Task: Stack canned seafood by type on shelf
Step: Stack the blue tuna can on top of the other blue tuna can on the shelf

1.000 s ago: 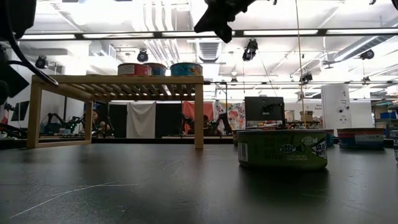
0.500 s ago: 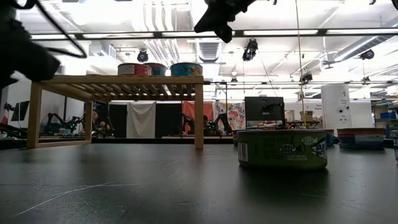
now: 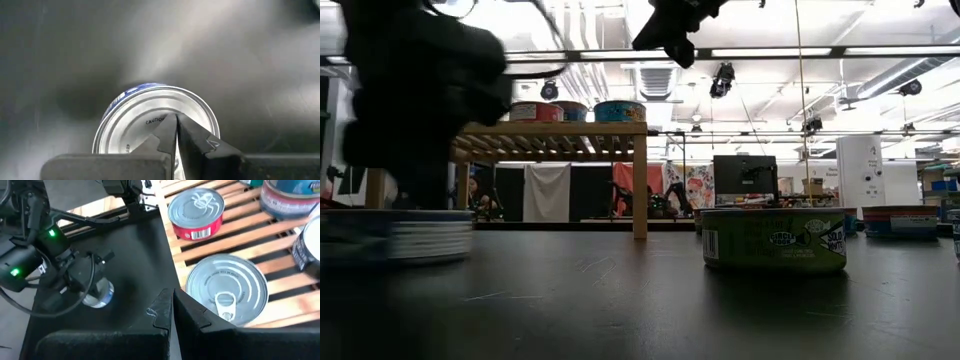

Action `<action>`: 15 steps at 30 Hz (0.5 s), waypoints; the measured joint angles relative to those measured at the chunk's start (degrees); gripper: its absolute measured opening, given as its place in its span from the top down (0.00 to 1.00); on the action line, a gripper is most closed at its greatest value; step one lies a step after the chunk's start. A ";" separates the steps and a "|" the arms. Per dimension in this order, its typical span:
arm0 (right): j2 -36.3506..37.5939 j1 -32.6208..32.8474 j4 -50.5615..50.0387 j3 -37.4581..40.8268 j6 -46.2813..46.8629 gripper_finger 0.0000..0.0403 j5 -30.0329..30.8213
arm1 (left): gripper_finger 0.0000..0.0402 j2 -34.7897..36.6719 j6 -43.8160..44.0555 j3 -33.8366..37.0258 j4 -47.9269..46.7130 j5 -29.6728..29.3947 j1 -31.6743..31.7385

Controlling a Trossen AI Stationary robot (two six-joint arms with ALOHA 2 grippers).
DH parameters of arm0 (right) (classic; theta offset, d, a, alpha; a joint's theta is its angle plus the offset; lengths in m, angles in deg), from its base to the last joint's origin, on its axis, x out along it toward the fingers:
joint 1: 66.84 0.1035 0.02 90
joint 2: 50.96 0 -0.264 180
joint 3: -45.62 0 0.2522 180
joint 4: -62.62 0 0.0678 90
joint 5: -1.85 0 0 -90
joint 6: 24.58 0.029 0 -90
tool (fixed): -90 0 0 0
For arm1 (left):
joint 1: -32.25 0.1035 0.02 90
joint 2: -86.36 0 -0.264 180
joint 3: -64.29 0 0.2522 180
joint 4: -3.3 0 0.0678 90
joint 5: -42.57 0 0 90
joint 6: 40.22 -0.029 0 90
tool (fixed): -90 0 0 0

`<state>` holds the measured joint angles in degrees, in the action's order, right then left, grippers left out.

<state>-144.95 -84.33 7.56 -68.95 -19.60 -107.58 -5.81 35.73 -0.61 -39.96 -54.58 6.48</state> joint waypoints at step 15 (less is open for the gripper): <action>5.29 11.49 -7.42 2.45 1.79 0.98 -0.05 | 1.00 4.92 -32.18 -6.41 -0.68 -0.42 4.51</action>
<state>-139.66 -72.84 0.14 -66.50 -17.81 -107.63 -0.89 3.55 -7.03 -40.65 -55.00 10.99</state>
